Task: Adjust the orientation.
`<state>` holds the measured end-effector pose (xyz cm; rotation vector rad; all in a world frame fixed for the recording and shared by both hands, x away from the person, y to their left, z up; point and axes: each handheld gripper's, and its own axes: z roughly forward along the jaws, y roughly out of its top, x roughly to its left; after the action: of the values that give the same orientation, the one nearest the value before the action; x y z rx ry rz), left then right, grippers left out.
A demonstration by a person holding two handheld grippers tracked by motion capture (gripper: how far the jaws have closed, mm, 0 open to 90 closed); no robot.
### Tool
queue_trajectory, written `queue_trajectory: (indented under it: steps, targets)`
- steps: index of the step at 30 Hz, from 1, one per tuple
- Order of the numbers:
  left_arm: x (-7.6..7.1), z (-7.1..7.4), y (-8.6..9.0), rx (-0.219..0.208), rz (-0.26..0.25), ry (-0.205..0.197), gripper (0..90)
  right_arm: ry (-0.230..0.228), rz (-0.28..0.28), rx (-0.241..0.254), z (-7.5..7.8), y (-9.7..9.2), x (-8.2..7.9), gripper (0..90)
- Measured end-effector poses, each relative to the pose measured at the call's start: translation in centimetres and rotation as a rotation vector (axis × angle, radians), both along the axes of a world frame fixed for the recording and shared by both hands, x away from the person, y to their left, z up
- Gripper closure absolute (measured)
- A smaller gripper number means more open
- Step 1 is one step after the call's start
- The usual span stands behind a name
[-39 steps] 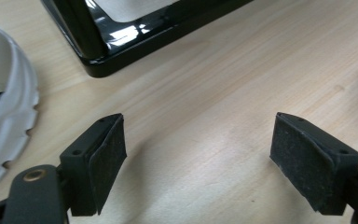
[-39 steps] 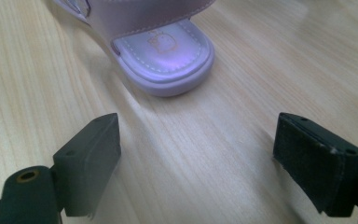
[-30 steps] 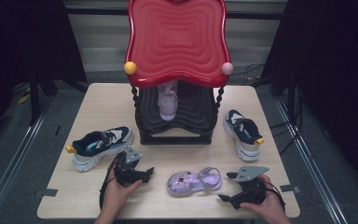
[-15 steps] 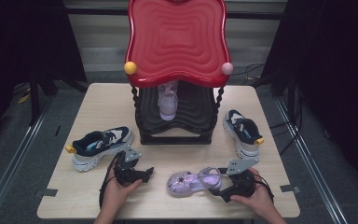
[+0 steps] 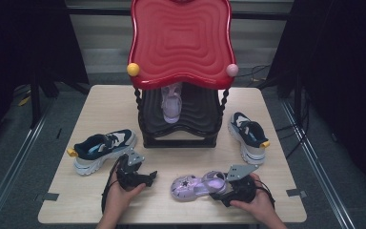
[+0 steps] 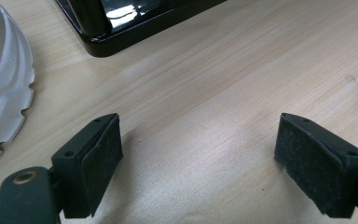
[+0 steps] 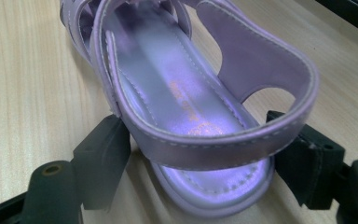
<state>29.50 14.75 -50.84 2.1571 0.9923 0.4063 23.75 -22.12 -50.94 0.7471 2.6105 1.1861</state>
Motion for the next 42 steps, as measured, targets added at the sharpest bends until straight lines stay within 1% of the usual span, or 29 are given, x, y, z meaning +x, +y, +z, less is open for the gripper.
queue_trajectory:
  steps: [1,2,4,5,6,8,17,19,22,26,28,34,37,39,40,42]
  targets:
    - [0.0,0.0,-0.1,-0.010,0.008,-0.001,14.5,0.002,-0.006,0.004,0.0,0.0,-0.1,23.8]
    - [0.0,0.0,0.0,0.000,0.001,0.001,14.5,0.002,-0.006,0.004,0.0,0.0,-0.1,23.8]
    - [0.0,0.0,0.0,0.002,0.000,0.000,14.5,0.000,-0.010,0.001,0.0,0.1,-0.2,24.2]
    - [0.0,0.0,-0.1,-0.009,0.008,-0.001,14.5,-0.002,-0.014,0.001,0.0,0.1,-0.2,24.4]
    - [0.0,0.0,0.0,0.000,0.000,0.000,14.5,0.000,-0.021,0.005,0.0,0.1,-0.3,24.6]
    - [0.0,0.0,-0.1,-0.010,0.008,-0.002,14.5,-0.006,-0.027,-0.005,0.0,0.2,-0.5,25.2]
    - [0.0,0.0,-0.1,-0.008,0.008,-0.001,14.5,-0.004,-0.049,-0.002,0.1,0.1,-0.7,26.2]
    - [0.0,0.0,-0.1,-0.009,0.008,-0.001,14.5,-0.018,-0.057,0.000,0.3,0.0,-0.7,26.3]
    - [0.0,0.0,-0.1,-0.008,0.009,0.000,14.5,-0.045,-0.081,-0.002,0.5,-0.3,-0.7,26.5]
    - [0.0,0.0,-0.1,-0.009,0.008,-0.001,14.5,-0.049,-0.123,-0.001,0.6,-0.9,-0.4,26.7]
    - [0.0,0.0,-0.1,-0.008,0.009,-0.001,14.5,-0.053,-0.154,-0.009,0.6,-1.1,-0.3,26.7]
    - [0.0,0.0,-0.1,-0.008,0.009,-0.001,14.4,-0.036,-0.235,-0.004,0.5,-1.5,0.2,26.7]
    - [0.0,0.0,-0.1,-0.009,0.010,-0.001,14.5,-0.037,-0.258,-0.017,0.5,-1.4,0.3,26.7]
    - [0.0,0.0,-0.1,-0.009,0.010,-0.001,14.4,-0.050,-0.275,-0.031,0.5,-1.2,0.3,26.7]
    - [0.0,0.0,-0.1,-0.011,0.012,-0.001,14.4,-0.036,-0.280,-0.025,0.5,-1.3,0.5,26.7]
    - [0.0,0.0,-0.1,-0.012,0.012,-0.001,14.4,-0.027,-0.281,-0.019,0.4,-1.4,0.5,26.6]
